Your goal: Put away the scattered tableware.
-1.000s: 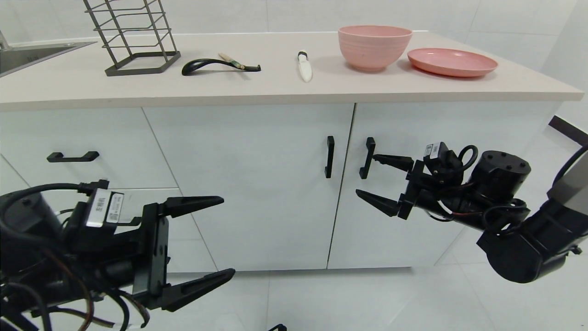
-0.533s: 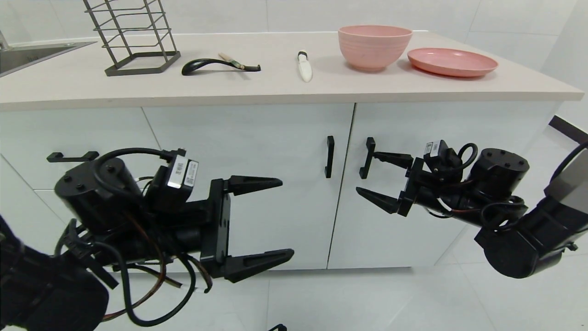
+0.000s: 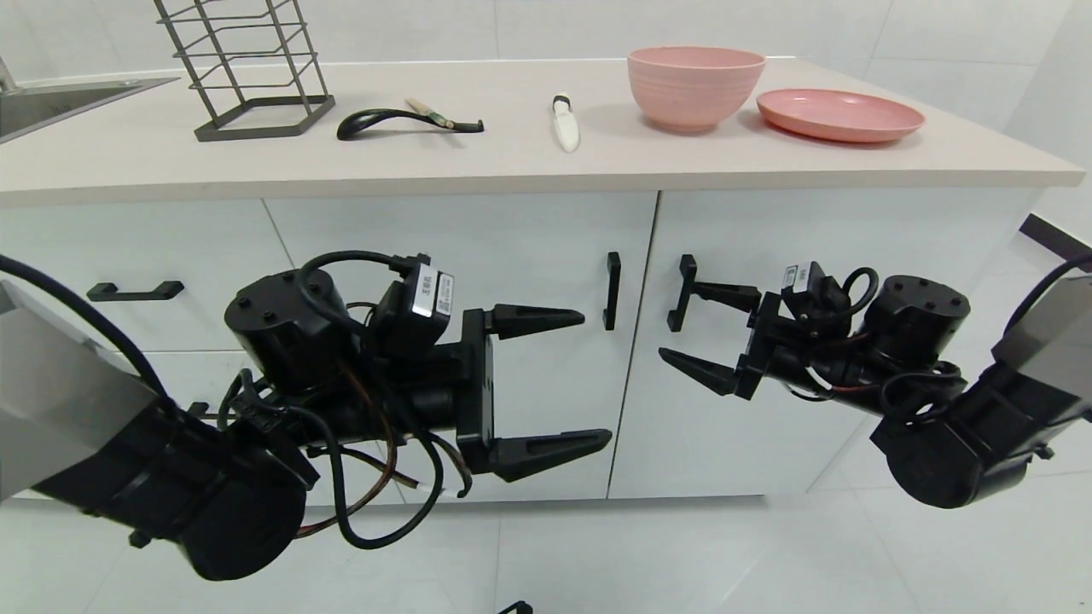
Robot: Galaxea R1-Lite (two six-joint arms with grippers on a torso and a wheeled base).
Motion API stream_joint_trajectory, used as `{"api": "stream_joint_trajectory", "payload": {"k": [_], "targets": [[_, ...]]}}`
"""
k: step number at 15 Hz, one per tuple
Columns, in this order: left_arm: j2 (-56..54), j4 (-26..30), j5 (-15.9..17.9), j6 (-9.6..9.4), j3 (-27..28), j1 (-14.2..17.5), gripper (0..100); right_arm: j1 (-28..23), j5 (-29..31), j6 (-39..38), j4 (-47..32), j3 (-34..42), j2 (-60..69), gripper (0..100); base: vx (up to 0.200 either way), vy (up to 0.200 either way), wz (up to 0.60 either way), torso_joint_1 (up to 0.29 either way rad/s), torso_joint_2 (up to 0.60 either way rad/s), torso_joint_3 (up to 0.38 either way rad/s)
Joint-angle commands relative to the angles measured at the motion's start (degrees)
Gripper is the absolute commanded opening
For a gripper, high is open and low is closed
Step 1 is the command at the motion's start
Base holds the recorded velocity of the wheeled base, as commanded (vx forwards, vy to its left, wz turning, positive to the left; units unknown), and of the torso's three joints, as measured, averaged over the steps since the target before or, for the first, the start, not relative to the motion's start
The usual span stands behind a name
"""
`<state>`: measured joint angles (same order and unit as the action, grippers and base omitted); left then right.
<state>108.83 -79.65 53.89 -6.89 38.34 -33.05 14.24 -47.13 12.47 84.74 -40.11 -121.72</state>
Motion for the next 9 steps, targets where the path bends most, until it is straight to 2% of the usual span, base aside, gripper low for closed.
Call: {"api": "stream_joint_trajectory", "payload": {"k": [1, 2, 6, 8, 9], "targets": [[2.18, -0.06, 0.16, 1.79, 3.06, -0.96, 100, -0.18, -1.56, -0.08, 0.08, -1.73, -1.32, 100, 0.000, 0.000, 0.00, 0.000, 0.00, 0.000], [3.32, -0.06, 0.25, 2.32, 4.81, -1.23, 100, -0.18, -2.35, -0.08, 0.25, -1.82, -1.85, 100, 0.000, 0.000, 0.00, 0.000, 0.00, 0.000], [8.24, -0.15, 0.16, 2.49, 12.64, -1.23, 100, -1.23, -7.28, -0.25, 0.34, -5.33, -4.49, 100, 0.000, 0.000, 0.00, 0.000, 0.00, 0.000], [8.77, -0.15, 0.25, 2.67, 13.25, -1.23, 100, -1.58, -9.65, -0.25, 0.34, -5.95, -5.37, 100, 0.000, 0.000, 0.00, 0.000, 0.00, 0.000], [9.12, -0.24, 0.25, 3.55, 13.34, -1.23, 100, -1.67, -10.88, -0.25, 0.34, -6.65, -5.72, 100, 0.000, 0.000, 0.00, 0.000, 0.00, 0.000]]}}
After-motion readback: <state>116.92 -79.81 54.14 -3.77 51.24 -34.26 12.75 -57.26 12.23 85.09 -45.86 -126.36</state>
